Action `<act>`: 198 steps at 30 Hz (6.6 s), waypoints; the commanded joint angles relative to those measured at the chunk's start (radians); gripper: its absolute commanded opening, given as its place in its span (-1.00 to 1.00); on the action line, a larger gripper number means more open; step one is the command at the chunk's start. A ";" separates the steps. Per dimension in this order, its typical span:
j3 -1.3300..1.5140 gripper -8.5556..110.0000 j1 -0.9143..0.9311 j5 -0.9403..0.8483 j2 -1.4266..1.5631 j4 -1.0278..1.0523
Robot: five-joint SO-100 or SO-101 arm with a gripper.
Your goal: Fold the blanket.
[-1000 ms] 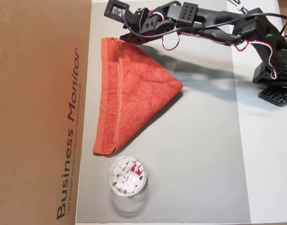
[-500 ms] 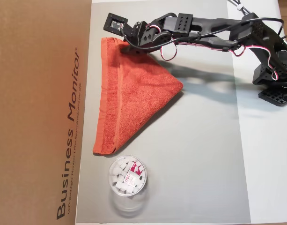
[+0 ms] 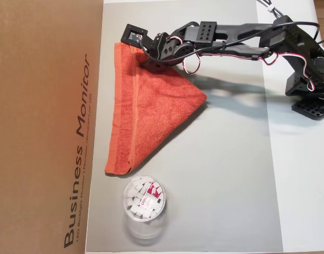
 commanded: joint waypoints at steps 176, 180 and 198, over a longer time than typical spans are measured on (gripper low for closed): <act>-0.273 -0.86 0.227 -0.196 -0.149 -0.471; -0.273 -0.86 0.230 -0.193 -0.167 -0.492; -0.199 -0.62 0.213 -0.189 -0.021 -0.448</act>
